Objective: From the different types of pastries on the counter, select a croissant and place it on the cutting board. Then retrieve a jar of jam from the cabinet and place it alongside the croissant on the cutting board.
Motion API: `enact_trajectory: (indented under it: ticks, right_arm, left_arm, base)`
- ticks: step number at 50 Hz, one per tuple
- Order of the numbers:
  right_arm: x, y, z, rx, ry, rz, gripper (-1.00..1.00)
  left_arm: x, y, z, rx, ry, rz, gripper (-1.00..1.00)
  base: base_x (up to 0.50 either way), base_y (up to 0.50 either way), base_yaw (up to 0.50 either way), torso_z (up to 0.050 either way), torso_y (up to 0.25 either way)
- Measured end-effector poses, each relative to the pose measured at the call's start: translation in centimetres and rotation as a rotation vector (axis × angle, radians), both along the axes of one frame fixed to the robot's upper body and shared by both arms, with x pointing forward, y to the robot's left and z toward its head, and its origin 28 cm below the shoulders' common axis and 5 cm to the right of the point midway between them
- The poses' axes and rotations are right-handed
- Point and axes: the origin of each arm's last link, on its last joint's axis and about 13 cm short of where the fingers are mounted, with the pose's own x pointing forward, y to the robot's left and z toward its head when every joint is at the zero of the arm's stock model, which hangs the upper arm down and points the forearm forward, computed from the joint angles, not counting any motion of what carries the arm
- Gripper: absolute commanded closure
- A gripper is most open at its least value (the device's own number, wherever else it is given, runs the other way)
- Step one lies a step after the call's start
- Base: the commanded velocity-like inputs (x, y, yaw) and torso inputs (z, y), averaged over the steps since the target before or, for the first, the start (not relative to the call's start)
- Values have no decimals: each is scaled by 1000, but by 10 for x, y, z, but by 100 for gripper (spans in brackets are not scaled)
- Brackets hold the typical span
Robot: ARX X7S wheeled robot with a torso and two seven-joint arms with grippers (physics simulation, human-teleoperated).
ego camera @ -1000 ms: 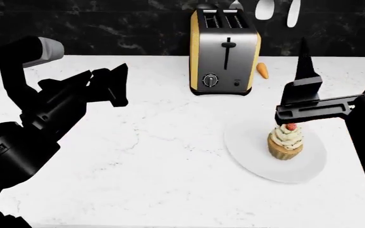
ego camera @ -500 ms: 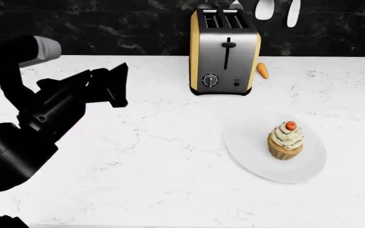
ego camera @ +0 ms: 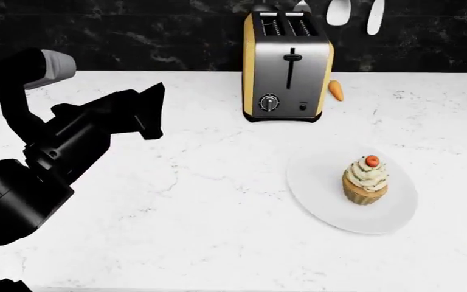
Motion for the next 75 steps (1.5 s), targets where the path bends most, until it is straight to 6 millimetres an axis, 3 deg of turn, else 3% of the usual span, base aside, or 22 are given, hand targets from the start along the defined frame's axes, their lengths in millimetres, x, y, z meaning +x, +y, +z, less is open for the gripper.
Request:
enact_trajectory:
  ticks: [12,27,43,62,75]
  right_arm:
    - [18,12,44,4,-10,-23,-100]
    - [57,2,74,54,89,-176,-100]
    - [68,-20,71,43,227,-317,-100]
    - [74,0,61,-101,338,-128,-100]
    - [74,-1,68,-42,247,-63,-100]
  left_arm:
    - [1,5,-3,-10,7,-3,-100]
    - [2,8,-6,-13,15,-5,-100]
    - [2,8,-9,-11,23,-8,-100]
    - [1,9,-10,-9,25,-6,-100]
    - [2,10,-12,-5,29,-8,-100]
  base:
    - [0,0,0,0,0]
    - [0,0,0,0,0]
    - [0,0,0,0,0]
    - [0,0,0,0,0]
    - [0,0,0,0,0]
